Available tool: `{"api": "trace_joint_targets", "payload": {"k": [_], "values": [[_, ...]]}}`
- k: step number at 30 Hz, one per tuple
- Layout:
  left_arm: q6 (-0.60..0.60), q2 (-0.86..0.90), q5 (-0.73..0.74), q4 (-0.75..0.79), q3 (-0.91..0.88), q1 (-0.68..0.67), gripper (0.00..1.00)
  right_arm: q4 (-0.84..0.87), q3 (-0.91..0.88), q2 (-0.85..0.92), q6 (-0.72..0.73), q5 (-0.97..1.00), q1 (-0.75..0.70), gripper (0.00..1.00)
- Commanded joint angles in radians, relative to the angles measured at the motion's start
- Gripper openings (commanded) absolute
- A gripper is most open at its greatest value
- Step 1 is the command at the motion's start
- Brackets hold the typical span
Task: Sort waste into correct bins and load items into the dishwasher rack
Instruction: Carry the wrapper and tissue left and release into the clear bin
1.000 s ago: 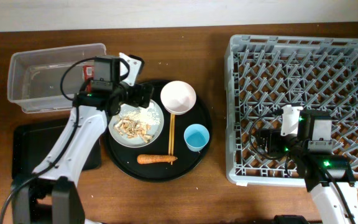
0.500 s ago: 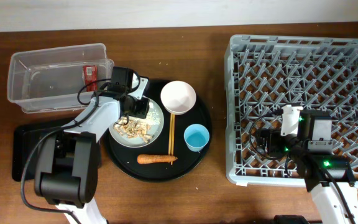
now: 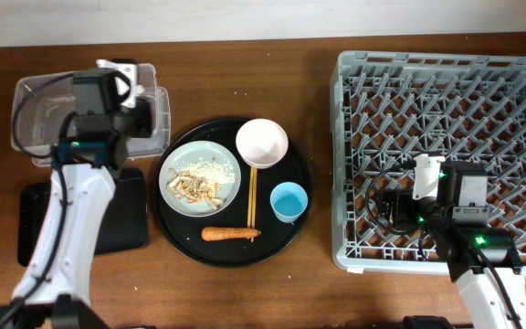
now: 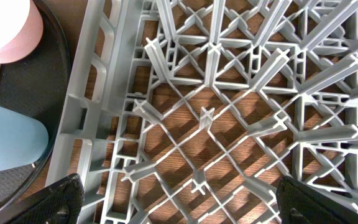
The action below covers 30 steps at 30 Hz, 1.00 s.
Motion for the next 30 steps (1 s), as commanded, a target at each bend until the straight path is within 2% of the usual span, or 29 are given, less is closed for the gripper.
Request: {"api": "trace_joint_targets", "payload": {"k": [1,2,4,5,6,8,10,13,17,19,20,21,23,25,28,30], "values": [[0.005,0.1,-0.032,0.059,0.003,0.097,0.1,0.002,0.018,0.0,0.008,-0.003,0.006,0.98],[0.005,0.135,-0.032,0.081,0.003,0.119,0.15,0.002,0.018,0.0,0.008,-0.003,0.006,0.98],[0.005,0.176,-0.029,0.09,0.003,0.139,0.18,0.0,0.018,0.0,0.008,-0.003,0.006,0.98],[0.005,0.187,-0.024,0.09,0.003,0.141,0.35,-0.001,0.018,0.0,0.008,-0.003,0.006,0.98],[0.005,0.188,-0.024,0.095,0.003,0.141,0.43,-0.001,0.018,0.0,0.008,-0.003,0.006,0.98],[0.005,0.163,-0.021,0.089,0.013,0.141,0.67,-0.001,0.018,0.0,0.008,-0.003,0.006,0.98],[0.005,0.113,-0.003,0.056,0.023,0.134,0.7,-0.004,0.018,0.0,0.008,-0.003,0.006,0.98],[0.005,0.002,0.175,-0.061,0.023,0.07,0.73,-0.003,0.018,0.0,0.008,-0.003,0.006,0.98],[-0.027,-0.003,0.179,-0.199,0.022,-0.035,0.76,-0.004,0.018,0.0,0.008,-0.003,0.006,0.98],[-0.178,-0.003,0.198,-0.361,0.018,-0.106,0.81,-0.003,0.018,0.0,0.008,-0.003,0.006,0.98],[-0.249,-0.003,0.215,-0.441,0.018,-0.133,0.96,-0.004,0.018,0.0,0.008,-0.002,0.006,0.98],[-0.385,-0.003,0.244,-0.533,0.017,-0.166,0.99,-0.003,0.018,0.001,0.008,-0.003,0.006,0.98],[-0.575,-0.003,0.309,-0.602,-0.01,-0.214,0.99,-0.003,0.018,0.005,0.008,-0.003,0.006,0.98],[-0.742,-0.003,0.405,-0.613,-0.056,-0.262,0.99,-0.004,0.018,0.013,0.008,-0.003,0.006,0.98],[-1.058,-0.003,0.405,-0.561,-0.159,-0.344,0.99,-0.004,0.018,0.023,0.008,-0.003,0.006,0.98],[-1.161,-0.003,0.406,-0.457,-0.238,-0.402,0.99,-0.004,0.018,0.023,0.008,-0.003,0.006,0.98]]}}
